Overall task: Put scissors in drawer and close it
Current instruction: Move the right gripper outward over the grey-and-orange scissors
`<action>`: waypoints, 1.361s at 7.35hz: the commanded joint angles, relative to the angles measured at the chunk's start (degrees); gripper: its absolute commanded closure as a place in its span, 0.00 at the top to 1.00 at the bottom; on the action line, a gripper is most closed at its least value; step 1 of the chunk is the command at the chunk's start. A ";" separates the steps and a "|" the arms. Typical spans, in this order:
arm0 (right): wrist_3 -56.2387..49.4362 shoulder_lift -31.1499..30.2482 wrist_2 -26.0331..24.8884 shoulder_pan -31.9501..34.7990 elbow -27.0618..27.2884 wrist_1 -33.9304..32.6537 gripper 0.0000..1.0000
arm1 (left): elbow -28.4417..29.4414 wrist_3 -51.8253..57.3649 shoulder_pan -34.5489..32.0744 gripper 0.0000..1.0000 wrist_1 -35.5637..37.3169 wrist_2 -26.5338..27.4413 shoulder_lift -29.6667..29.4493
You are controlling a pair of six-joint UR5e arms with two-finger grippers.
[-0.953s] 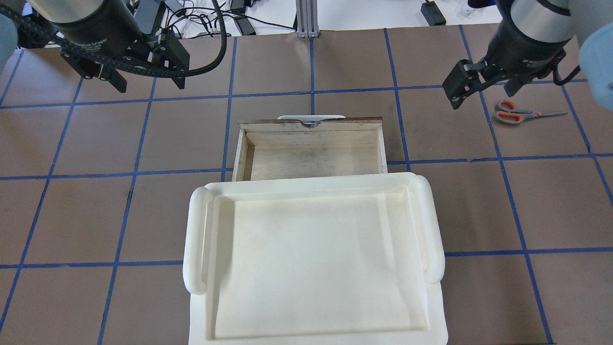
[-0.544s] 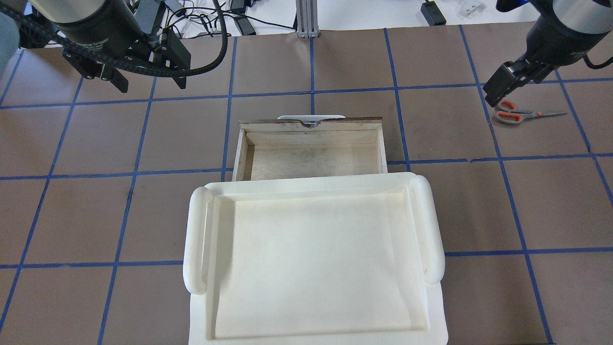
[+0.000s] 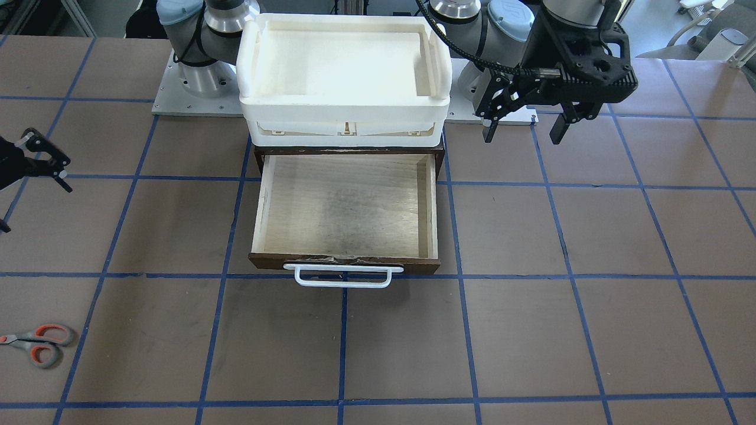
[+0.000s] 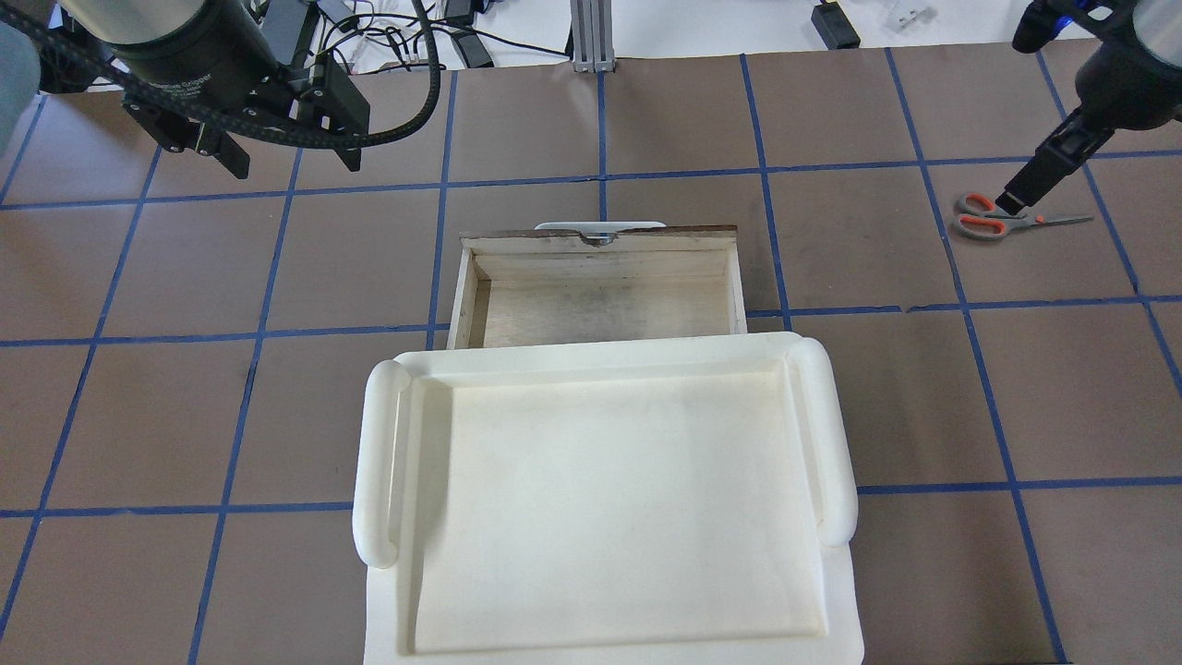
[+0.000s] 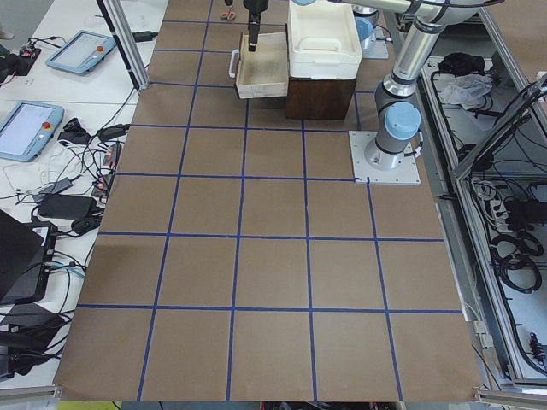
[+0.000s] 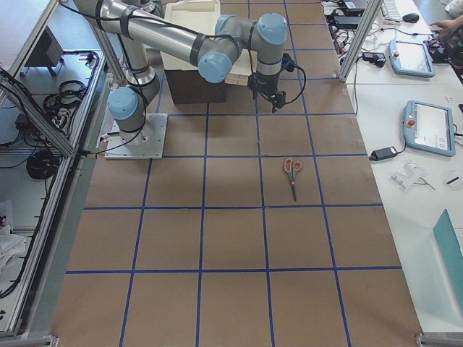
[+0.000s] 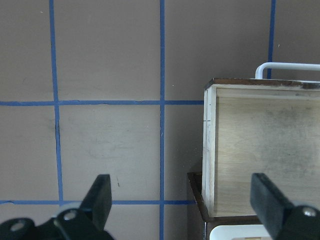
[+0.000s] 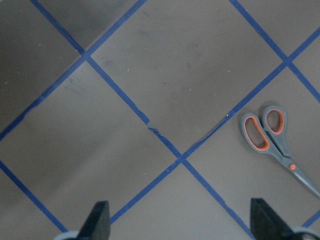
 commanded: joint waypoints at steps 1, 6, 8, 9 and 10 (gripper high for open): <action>-18.89 6.45 0.57 -2.97 0.04 -9.05 1.00 | 0.00 0.00 0.08 1.00 0.00 0.00 0.01; -25.15 19.99 -0.21 -5.36 -0.40 -20.40 1.00 | 0.00 0.00 -0.09 1.00 0.00 0.00 -0.08; -25.85 21.42 -1.80 -5.36 -0.84 -20.44 1.00 | 0.00 0.00 -0.09 1.00 0.00 0.00 -0.25; -30.37 21.59 -1.79 -5.36 -0.92 -21.39 1.00 | 0.00 0.00 -0.18 1.00 0.00 0.00 -0.43; -34.60 22.29 -1.79 -5.36 -0.93 -24.45 1.00 | 0.00 0.00 -0.18 1.00 0.09 0.00 -0.43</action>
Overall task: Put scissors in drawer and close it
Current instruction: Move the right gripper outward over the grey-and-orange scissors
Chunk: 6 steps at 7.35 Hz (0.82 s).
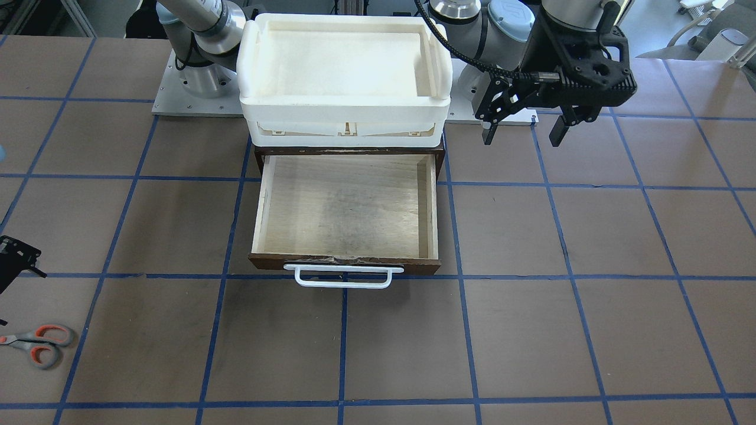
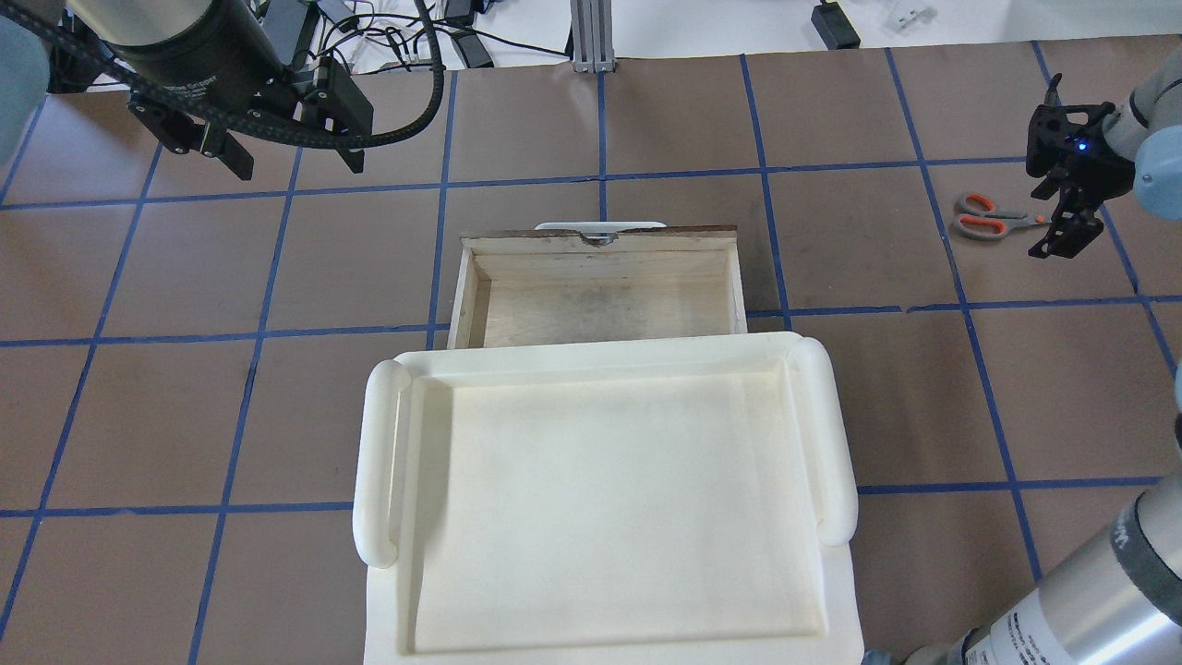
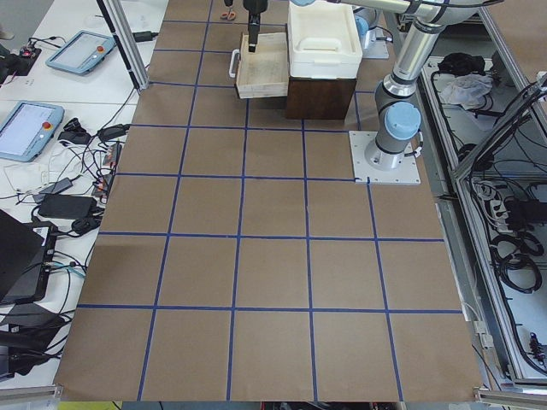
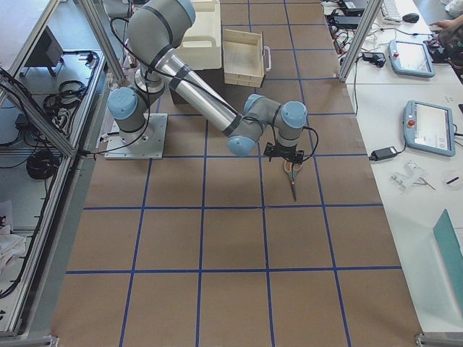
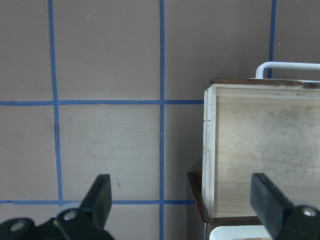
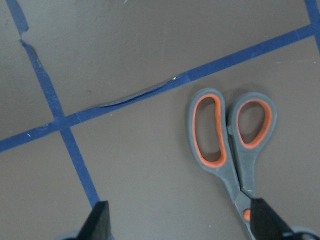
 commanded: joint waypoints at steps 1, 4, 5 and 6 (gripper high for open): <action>-7.42 1.07 -0.13 0.00 -0.07 -3.23 1.00 | 0.00 0.00 -0.04 1.00 0.07 -0.09 0.00; -16.13 3.44 0.05 0.08 -0.33 -6.83 1.00 | 0.00 0.00 -0.04 1.00 -0.02 -0.09 0.27; -16.32 4.32 0.13 0.00 -1.12 -6.83 1.00 | 0.00 0.00 -0.04 1.00 -0.02 -0.09 0.27; -16.32 4.76 0.13 0.00 -1.39 -6.83 1.00 | 0.00 0.00 -0.04 1.00 -0.02 -0.09 0.18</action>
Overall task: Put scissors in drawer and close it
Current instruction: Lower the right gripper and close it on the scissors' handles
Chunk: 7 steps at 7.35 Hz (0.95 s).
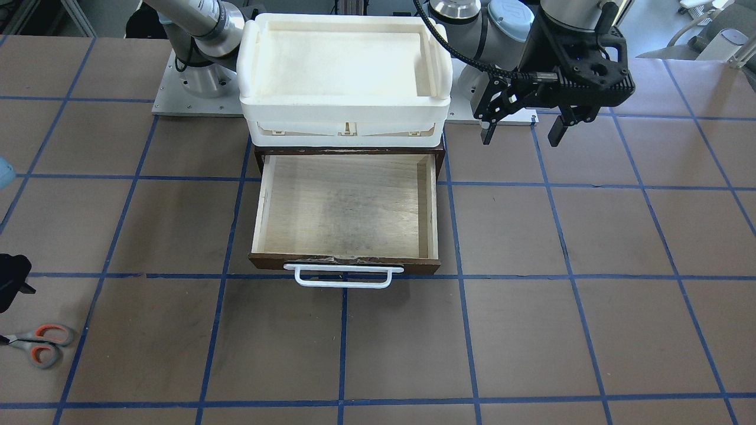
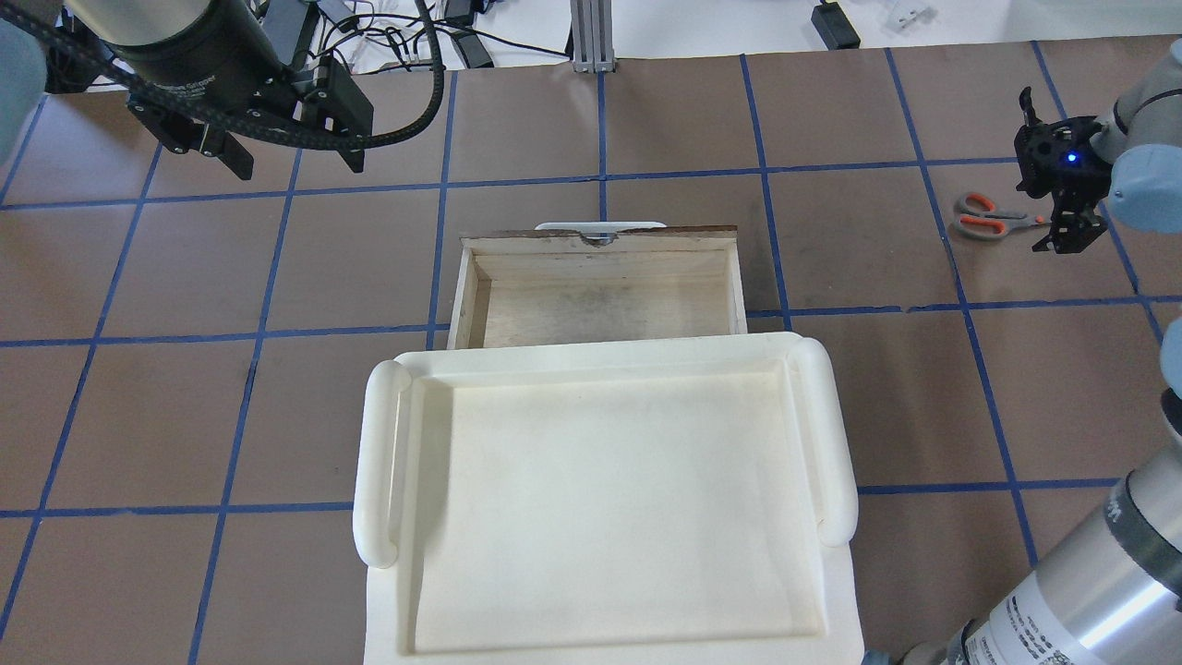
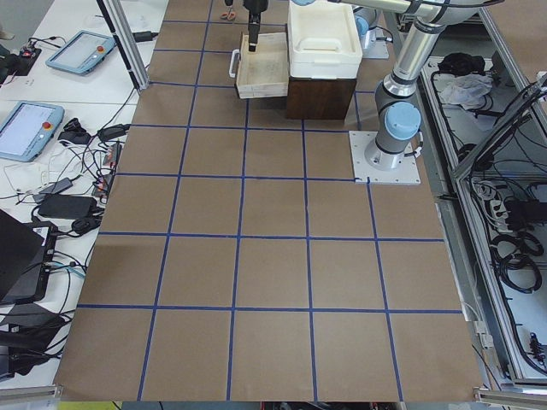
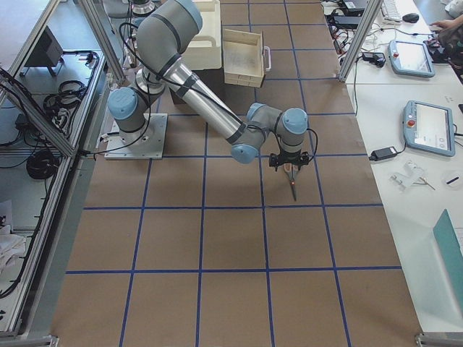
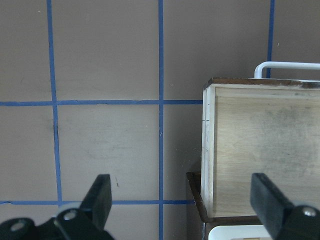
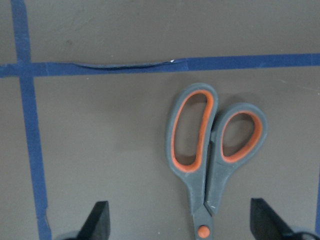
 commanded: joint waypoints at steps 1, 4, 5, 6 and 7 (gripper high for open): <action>-0.42 0.97 -0.05 -0.04 -0.59 -0.32 0.99 | 0.00 0.00 0.00 1.00 -0.01 0.00 -0.04; -0.33 3.25 -0.05 -0.04 -2.78 -0.32 0.99 | 0.00 0.00 0.00 1.00 0.08 0.00 -0.04; -0.33 3.86 0.04 -0.04 -3.05 -0.41 0.99 | 0.00 0.00 0.00 1.00 -0.01 0.00 -0.04; -0.33 4.04 -0.05 -0.04 -3.05 -0.84 0.98 | 0.00 0.00 0.09 1.00 -0.01 0.00 0.05; -0.42 4.48 0.04 -0.04 -3.05 -1.11 0.98 | 0.00 0.00 0.09 1.00 -0.01 0.00 0.13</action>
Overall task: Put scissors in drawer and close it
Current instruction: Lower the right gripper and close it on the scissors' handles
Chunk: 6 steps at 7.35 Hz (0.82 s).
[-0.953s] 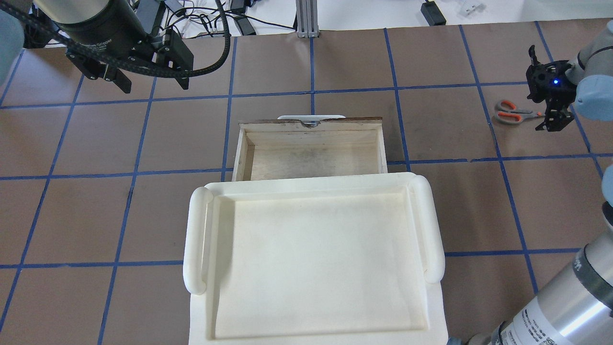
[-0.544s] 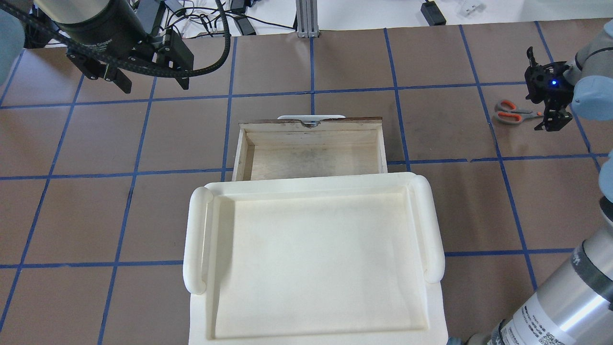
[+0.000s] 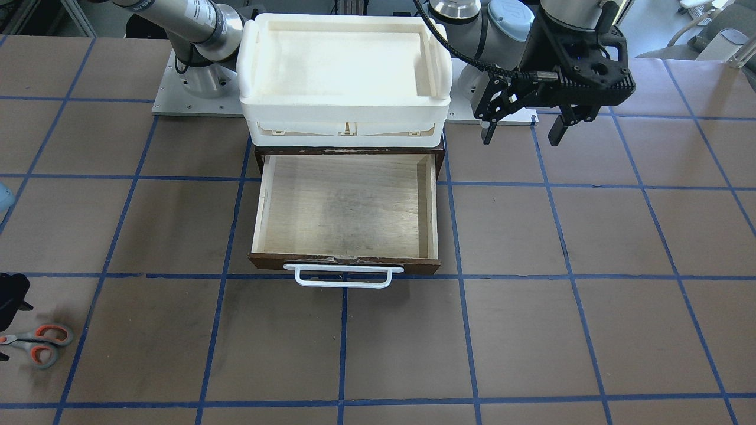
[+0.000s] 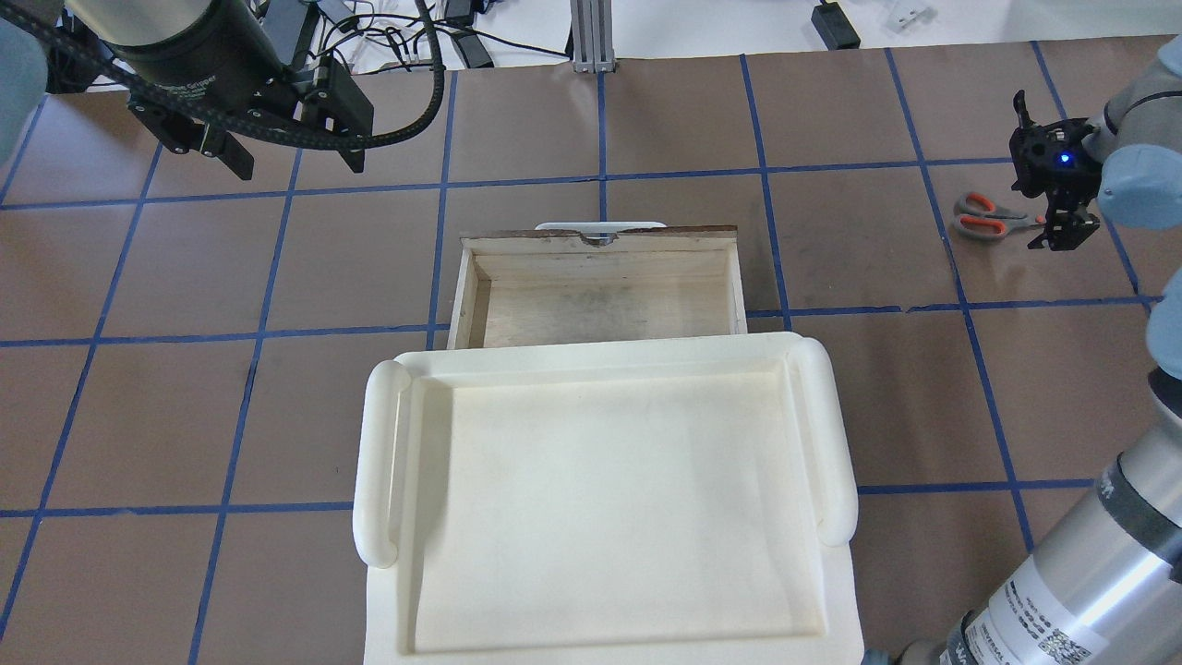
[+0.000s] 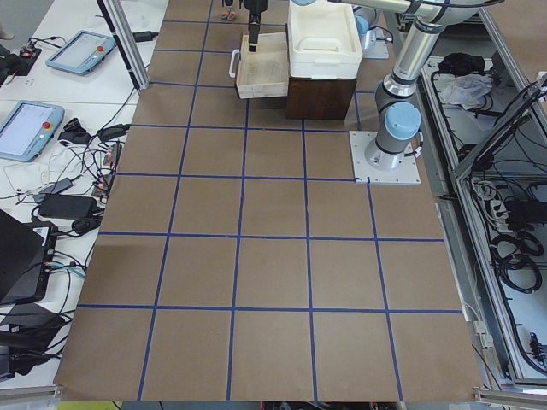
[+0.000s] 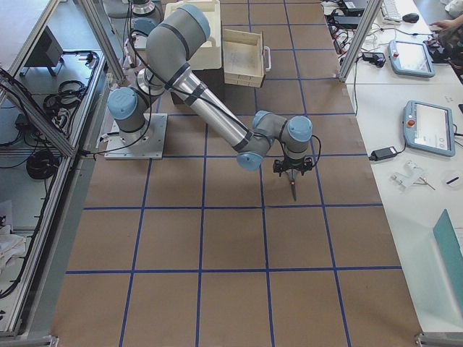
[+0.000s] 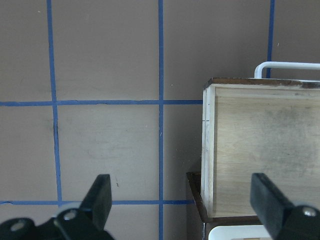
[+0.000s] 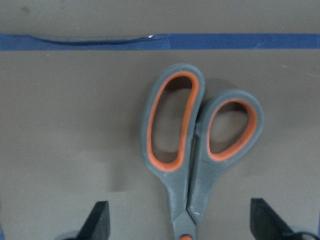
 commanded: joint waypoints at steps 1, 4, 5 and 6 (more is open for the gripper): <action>-0.07 0.69 0.05 0.00 -0.07 -0.45 0.99 | 0.00 0.00 0.04 1.00 -0.01 -0.09 0.01; -1.21 0.78 0.05 0.00 -0.07 -0.80 0.99 | 0.00 0.00 0.04 1.00 -0.01 0.00 0.01; -1.21 1.21 -0.04 0.00 0.02 -0.80 0.98 | 0.00 0.00 0.04 1.00 -0.01 0.00 0.01; -1.21 1.74 0.05 0.00 0.02 -0.80 0.98 | 0.00 0.00 0.04 1.00 -0.01 -0.09 0.01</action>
